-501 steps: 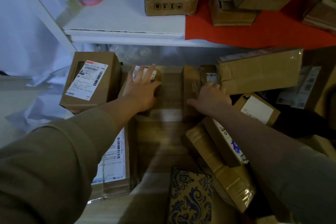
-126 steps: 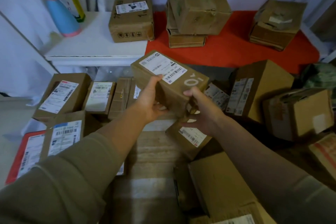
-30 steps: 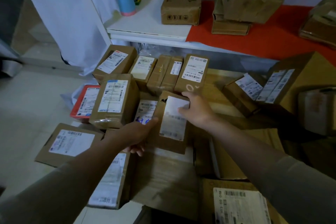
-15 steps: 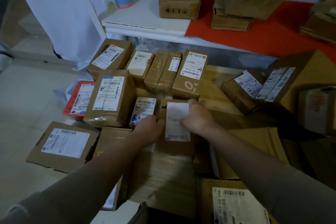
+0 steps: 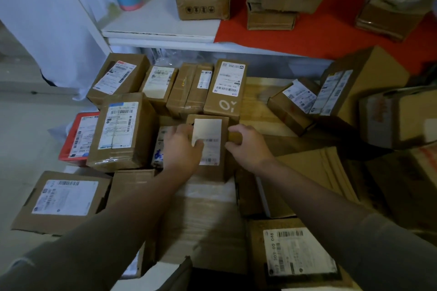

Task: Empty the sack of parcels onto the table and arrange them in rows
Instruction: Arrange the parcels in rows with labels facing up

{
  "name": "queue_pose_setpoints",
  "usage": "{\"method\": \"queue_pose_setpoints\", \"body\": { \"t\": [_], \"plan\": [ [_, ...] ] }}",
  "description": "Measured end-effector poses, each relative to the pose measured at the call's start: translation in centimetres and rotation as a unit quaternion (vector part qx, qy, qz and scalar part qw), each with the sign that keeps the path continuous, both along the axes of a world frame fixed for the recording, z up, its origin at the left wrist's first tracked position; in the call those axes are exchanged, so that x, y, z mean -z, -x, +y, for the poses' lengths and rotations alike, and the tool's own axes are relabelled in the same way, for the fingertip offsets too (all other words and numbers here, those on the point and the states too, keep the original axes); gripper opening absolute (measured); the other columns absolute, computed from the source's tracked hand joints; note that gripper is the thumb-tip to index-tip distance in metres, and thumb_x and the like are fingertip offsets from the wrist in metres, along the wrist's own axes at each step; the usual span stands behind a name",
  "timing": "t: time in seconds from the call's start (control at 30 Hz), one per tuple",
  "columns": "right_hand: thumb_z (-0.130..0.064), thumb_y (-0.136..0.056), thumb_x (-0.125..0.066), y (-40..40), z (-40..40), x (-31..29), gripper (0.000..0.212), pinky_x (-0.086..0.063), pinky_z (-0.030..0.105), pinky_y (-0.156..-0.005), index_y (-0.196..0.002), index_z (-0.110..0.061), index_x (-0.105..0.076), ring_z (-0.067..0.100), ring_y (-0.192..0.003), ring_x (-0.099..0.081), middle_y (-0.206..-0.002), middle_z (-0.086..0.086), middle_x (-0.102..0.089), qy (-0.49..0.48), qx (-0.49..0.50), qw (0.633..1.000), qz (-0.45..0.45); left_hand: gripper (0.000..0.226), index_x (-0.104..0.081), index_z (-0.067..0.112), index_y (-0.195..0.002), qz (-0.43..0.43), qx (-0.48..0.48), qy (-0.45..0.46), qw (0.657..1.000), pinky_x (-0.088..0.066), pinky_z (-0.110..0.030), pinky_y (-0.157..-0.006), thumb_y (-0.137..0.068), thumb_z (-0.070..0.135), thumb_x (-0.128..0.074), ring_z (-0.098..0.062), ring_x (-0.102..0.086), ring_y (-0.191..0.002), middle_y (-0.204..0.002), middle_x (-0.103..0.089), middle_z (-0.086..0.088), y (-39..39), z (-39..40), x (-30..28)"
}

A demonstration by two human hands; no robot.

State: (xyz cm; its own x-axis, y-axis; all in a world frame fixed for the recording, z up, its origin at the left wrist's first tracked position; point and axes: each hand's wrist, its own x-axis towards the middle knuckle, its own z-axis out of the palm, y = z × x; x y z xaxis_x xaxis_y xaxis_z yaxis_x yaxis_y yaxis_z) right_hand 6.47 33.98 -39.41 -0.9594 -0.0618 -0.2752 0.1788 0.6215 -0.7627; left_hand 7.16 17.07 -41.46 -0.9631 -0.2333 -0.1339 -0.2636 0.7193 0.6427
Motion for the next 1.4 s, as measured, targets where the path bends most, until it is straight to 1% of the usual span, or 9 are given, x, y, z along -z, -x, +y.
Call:
{"method": "queue_pose_setpoints", "body": {
  "t": [0.1, 0.3, 0.47, 0.67, 0.9, 1.07, 1.23, 1.3, 1.4],
  "plan": [
    [-0.018, -0.094, -0.063, -1.5, 2.0, -1.2, 0.034, -0.052, 0.03, -0.097, -0.128, -0.021, -0.06, 0.012, -0.113, -0.056, -0.13, -0.001, -0.054, -0.019, -0.012, 0.996, 0.084, 0.023, -0.062, 0.02, -0.114, 0.0, 0.081, -0.014, 0.997, -0.05, -0.02, -0.073, -0.092, 0.028, -0.065, -0.006, -0.06, -0.093, -0.11, -0.06, 0.004, -0.9, 3.2, -1.0],
    [-0.025, -0.09, -0.066, -4.2, 8.7, -2.8, 0.037, -0.046, 0.037, -0.101, -0.127, -0.023, -0.06, 0.019, -0.119, -0.051, -0.127, 0.001, -0.054, -0.161, 0.068, 0.972, 0.154, 0.031, -0.055, 0.026, -0.108, -0.183, 0.172, -0.099, 0.963, -0.049, -0.024, -0.064, -0.088, 0.045, -0.067, -0.006, -0.06, -0.086, -0.097, -0.061, 0.009, -2.9, 9.2, -1.9],
    [-0.032, -0.089, -0.067, -6.6, 13.9, -2.6, 0.068, -0.035, 0.044, -0.109, -0.146, -0.014, -0.036, 0.033, -0.134, -0.037, -0.143, 0.013, -0.041, -0.236, 0.14, 0.961, 0.029, 0.067, -0.052, 0.015, -0.127, -0.277, 0.112, -0.155, 0.942, -0.054, -0.039, -0.088, -0.08, 0.058, -0.071, -0.022, -0.059, -0.107, -0.12, -0.06, -0.001, -4.5, 11.4, -1.0],
    [-0.037, -0.092, -0.063, -7.5, 15.3, -1.4, 0.071, -0.043, 0.042, -0.102, -0.144, -0.003, -0.03, 0.035, -0.129, -0.047, -0.141, 0.018, -0.045, -0.063, 0.209, 0.967, -0.13, 0.074, -0.05, 0.014, -0.136, -0.305, 0.07, -0.236, 0.92, -0.051, -0.047, -0.098, -0.079, 0.059, -0.07, -0.028, -0.06, -0.112, -0.125, -0.061, -0.005, -5.8, 12.8, -0.9],
    [-0.044, -0.095, -0.058, -6.8, 15.1, -2.6, 0.061, -0.045, 0.042, -0.096, -0.137, -0.007, -0.037, 0.034, -0.122, -0.054, -0.132, 0.014, -0.054, -0.049, 0.237, 0.967, -0.078, 0.041, -0.051, 0.02, -0.122, -0.225, 0.048, -0.291, 0.929, -0.048, -0.037, -0.091, -0.089, 0.038, -0.067, -0.021, -0.058, -0.107, -0.11, -0.06, 0.004, -5.7, 13.8, -3.5],
    [-0.056, -0.098, -0.043, -5.3, 14.6, -3.6, 0.063, -0.039, 0.047, -0.104, -0.141, -0.01, -0.039, 0.036, -0.126, -0.049, -0.138, 0.014, -0.051, 0.043, 0.335, 0.941, -0.028, 0.016, -0.061, 0.034, -0.108, -0.117, 0.008, -0.388, 0.914, -0.05, -0.053, -0.095, -0.096, 0.037, -0.051, -0.026, -0.061, -0.107, -0.113, -0.063, -0.003, -5.3, 12.3, -7.2],
    [-0.056, -0.098, -0.041, -4.8, 12.4, -3.4, 0.065, -0.038, 0.05, -0.108, -0.142, -0.009, -0.044, 0.036, -0.126, -0.048, -0.14, 0.015, -0.05, 0.136, 0.359, 0.922, -0.042, 0.029, -0.073, 0.033, -0.107, -0.072, 0.001, -0.492, 0.867, -0.061, -0.042, -0.079, -0.098, 0.015, -0.052, -0.025, -0.064, -0.104, -0.118, -0.065, -0.002, -5.5, 9.7, -10.2],
    [-0.055, -0.099, -0.04, -5.0, 11.3, -3.7, 0.063, -0.037, 0.047, -0.105, -0.142, -0.009, -0.044, 0.036, -0.126, -0.048, -0.139, 0.015, -0.05, 0.141, 0.348, 0.926, -0.036, 0.025, -0.071, 0.034, -0.114, -0.067, 0.02, -0.487, 0.871, -0.059, -0.029, -0.063, -0.095, 0.025, -0.059, -0.021, -0.064, -0.101, -0.118, -0.064, 0.002, -5.7, 8.4, -11.2],
    [-0.054, -0.1, -0.041, -5.3, 9.6, -4.5, 0.06, -0.037, 0.046, -0.105, -0.144, -0.014, -0.043, 0.036, -0.125, -0.048, -0.139, 0.013, -0.05, 0.12, 0.319, 0.94, -0.025, 0.058, -0.064, 0.045, -0.121, -0.043, 0.08, -0.421, 0.902, -0.055, -0.042, -0.09, -0.067, 0.065, -0.07, -0.021, -0.06, -0.114, -0.128, -0.061, 0.008, -6.3, 6.0, -11.4]
  ]
}}
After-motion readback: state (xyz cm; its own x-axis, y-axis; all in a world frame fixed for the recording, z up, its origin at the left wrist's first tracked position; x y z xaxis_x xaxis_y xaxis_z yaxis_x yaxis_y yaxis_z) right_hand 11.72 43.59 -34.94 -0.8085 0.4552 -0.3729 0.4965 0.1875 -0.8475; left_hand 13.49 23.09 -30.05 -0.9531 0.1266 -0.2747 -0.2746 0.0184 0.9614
